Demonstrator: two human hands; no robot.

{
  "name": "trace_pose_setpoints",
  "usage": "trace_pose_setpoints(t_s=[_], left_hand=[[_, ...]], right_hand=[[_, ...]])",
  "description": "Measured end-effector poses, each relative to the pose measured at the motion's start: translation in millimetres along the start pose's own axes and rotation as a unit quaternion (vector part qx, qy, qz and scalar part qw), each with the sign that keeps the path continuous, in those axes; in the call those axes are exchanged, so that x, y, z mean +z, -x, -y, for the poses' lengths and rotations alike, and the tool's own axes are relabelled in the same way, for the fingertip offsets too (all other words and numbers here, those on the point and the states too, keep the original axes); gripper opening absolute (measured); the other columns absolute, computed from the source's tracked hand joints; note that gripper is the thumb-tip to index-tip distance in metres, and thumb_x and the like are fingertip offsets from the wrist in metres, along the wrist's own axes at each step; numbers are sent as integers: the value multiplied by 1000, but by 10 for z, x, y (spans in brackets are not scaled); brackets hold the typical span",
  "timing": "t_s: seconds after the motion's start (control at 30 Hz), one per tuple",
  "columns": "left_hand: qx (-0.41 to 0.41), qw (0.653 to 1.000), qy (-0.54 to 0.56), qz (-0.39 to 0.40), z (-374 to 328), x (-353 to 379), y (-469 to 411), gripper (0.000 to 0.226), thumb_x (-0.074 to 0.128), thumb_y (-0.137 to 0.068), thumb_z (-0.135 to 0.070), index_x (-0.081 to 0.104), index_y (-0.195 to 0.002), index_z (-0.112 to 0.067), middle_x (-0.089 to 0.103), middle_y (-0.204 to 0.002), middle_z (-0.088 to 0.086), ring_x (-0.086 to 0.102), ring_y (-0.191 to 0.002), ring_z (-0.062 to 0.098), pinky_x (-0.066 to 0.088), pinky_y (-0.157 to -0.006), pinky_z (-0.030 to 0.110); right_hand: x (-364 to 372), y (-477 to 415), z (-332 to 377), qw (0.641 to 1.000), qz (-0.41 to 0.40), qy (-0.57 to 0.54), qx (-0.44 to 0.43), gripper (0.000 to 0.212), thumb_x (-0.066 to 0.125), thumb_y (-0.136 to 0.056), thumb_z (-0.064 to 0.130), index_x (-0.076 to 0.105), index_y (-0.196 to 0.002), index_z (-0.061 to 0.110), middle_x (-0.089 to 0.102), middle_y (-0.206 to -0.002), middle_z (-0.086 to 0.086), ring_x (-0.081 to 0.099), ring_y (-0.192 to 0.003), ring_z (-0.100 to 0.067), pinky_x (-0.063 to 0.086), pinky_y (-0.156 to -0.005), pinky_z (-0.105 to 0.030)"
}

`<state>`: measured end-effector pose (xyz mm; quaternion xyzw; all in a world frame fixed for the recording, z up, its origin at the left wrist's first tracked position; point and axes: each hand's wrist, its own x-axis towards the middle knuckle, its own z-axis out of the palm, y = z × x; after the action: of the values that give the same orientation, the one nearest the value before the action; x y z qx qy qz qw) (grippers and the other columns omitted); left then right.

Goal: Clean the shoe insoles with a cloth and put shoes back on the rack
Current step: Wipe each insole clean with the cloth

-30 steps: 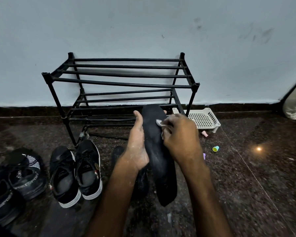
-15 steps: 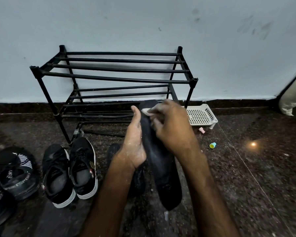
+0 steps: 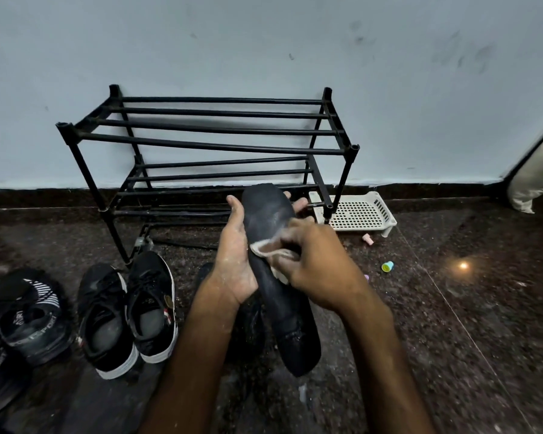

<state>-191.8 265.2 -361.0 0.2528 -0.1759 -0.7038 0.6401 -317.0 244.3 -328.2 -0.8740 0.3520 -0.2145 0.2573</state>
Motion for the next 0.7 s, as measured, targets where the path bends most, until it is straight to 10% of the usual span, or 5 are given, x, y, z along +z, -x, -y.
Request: trace_pose_setpoints(t_s=[0.2, 0.37, 0.53, 0.7], left_hand=[[17, 998, -31, -46, 52, -57, 8, 80, 28, -93, -71, 64, -121, -5, 71, -113, 16, 70, -102, 27, 57, -88, 39], [-1, 999, -11, -44, 7, -87, -21, 93, 29, -89, -76, 66, -121, 3, 64, -125, 20, 66, -111, 30, 55, -93, 42], [-25, 999, 0, -36, 97, -111, -71, 97, 24, -89, -78, 59, -129, 4, 63, -128, 21, 66, -111, 30, 56, -91, 45], [-30, 999, -6, -43, 190, -180, -155, 94, 26, -89, -76, 54, -133, 2, 61, -132, 18, 65, -113, 29, 48, -101, 45]], right_hand=[[-43, -209, -60, 978, -177, 94, 61, 16, 67, -86, 9, 72, -101, 13, 60, -100, 0, 61, -88, -16, 54, -90, -32], [100, -78, -2, 994, -91, 63, 24, 15, 69, -86, 15, 71, -100, 21, 56, -96, 9, 56, -87, -10, 50, -84, -25], [257, 117, -243, 977, -176, -7, 122, 13, 74, -83, 18, 71, -95, 22, 52, -110, 4, 51, -105, -13, 46, -92, -24], [318, 200, -342, 956, -187, -146, 171, 4, 76, -84, 23, 73, -86, 24, 71, -78, 12, 66, -71, 1, 55, -68, -23]])
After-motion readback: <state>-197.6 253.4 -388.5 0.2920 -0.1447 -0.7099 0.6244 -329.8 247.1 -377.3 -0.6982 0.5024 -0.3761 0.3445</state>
